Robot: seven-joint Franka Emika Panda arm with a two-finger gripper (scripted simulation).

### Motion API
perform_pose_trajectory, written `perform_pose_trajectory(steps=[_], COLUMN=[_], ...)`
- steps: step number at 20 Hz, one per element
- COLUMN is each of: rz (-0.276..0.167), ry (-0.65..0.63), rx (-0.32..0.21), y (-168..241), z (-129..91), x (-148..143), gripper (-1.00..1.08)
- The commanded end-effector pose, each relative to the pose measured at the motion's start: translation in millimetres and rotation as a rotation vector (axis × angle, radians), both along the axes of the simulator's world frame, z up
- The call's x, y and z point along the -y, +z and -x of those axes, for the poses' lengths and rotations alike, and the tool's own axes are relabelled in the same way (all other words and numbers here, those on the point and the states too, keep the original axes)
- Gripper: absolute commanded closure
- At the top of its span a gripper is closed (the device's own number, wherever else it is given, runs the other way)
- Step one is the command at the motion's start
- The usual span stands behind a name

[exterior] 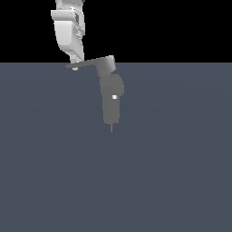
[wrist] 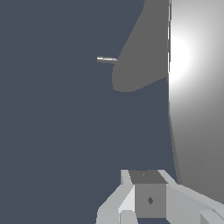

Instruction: Turn on the faucet by rotating a designated handle.

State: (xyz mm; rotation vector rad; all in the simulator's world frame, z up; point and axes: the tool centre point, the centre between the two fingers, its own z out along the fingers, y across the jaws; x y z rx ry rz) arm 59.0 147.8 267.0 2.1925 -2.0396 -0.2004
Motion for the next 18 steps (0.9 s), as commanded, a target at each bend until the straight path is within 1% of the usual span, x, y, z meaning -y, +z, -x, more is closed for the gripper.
perform_pose_trajectory(steps=[1, 18], rz=[0.002, 0.002], ry=[-0.001, -0.002], rx=[-0.004, -0.004], y=[2, 11], z=[8, 54], x=[1, 3], gripper=[1.08, 1.08])
